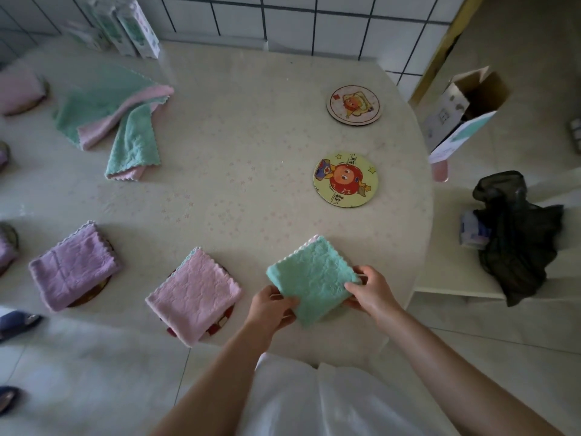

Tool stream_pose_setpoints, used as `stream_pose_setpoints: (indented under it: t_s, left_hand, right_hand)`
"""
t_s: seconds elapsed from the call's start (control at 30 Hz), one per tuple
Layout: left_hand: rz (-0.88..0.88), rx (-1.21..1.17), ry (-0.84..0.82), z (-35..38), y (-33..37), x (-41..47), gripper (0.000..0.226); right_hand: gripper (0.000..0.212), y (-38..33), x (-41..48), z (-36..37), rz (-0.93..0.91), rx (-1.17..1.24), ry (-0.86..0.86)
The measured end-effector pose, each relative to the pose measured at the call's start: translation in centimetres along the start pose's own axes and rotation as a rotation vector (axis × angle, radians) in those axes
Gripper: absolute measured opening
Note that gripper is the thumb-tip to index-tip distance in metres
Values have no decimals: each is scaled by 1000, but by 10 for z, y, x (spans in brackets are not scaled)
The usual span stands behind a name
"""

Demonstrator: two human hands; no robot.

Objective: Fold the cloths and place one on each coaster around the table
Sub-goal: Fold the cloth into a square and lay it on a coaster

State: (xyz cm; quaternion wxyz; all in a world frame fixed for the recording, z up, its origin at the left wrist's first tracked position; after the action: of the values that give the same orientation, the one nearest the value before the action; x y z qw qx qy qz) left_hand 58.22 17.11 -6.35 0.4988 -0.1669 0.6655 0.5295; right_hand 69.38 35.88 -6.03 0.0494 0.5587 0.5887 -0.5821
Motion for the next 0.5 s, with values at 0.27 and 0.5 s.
stream_pose_setpoints:
  t_s: [0.27,0.5]
  left_hand:
    - [-28,18,117,-2,-20,-4,14]
    - [125,87,199,-10,9,6,11]
  right_hand:
    - [22,19,0,-18,-85,-153,92]
    - [24,11,-5,-23,-175,-335,136]
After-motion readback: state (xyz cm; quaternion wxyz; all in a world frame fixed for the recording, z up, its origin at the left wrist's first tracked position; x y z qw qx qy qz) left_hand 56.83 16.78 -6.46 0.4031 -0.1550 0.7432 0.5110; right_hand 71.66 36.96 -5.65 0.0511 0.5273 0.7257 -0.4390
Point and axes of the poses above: each hand's wrist, its own x-axis towards the middle knuckle, its own z-axis out of the palm, y = z × x, the point moved 6 cm from there along x, towards the middle knuckle, and after that the axes turned 1 degree about z, right-handed, at the moved point
